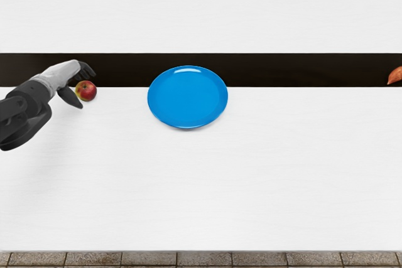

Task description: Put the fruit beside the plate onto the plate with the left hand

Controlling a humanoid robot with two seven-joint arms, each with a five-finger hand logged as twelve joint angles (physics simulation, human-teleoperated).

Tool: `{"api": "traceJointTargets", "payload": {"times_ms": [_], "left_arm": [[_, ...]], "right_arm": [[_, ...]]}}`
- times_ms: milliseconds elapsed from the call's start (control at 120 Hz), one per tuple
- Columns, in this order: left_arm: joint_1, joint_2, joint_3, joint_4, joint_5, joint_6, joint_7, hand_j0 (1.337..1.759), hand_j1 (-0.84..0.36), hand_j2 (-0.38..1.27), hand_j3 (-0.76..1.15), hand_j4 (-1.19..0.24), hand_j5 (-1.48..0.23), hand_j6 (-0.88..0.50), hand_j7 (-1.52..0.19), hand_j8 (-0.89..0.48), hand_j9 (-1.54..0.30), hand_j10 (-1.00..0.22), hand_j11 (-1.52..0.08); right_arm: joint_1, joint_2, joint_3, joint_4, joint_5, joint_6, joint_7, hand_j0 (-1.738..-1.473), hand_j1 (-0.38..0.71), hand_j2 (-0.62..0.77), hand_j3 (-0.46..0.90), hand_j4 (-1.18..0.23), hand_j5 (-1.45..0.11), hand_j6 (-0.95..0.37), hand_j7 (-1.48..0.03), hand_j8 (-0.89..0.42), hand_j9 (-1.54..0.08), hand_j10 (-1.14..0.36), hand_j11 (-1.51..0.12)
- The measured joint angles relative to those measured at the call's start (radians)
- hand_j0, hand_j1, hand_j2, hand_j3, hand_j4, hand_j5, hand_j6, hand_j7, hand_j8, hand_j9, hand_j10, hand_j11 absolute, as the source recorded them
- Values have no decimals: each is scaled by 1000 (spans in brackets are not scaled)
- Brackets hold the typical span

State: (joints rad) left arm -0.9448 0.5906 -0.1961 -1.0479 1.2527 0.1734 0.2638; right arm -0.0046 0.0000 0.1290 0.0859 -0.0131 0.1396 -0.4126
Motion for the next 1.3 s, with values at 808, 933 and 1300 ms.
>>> {"api": "traceJointTargets", "payload": {"times_ms": [808, 933, 1300], "left_arm": [[-14, -37, 2, 44, 2, -4, 4, 1658, -165, 91, 0, -434, -561, -434, -561, -434, -561, -434, -560], [-14, -46, 3, 43, 2, -5, 6, 1658, -166, 91, 0, -434, -562, -435, -562, -435, -561, -434, -561], [-14, -50, 3, 45, 2, -7, 7, 1658, -169, 92, 0, -437, -566, -438, -566, -438, -565, -437, -565]], "right_arm": [[0, 0, 1, -2, 2, 0, 0, -1658, -349, 0, 0, 0, 0, 0, 0, 0, 0, 0, 0], [0, 0, 1, -2, 2, 0, 0, -1658, -349, 0, 0, 0, 0, 0, 0, 0, 0, 0, 0], [0, 0, 1, -2, 4, 1, 0, -1658, -349, 0, 0, 0, 0, 0, 0, 0, 0, 0, 0]]}}
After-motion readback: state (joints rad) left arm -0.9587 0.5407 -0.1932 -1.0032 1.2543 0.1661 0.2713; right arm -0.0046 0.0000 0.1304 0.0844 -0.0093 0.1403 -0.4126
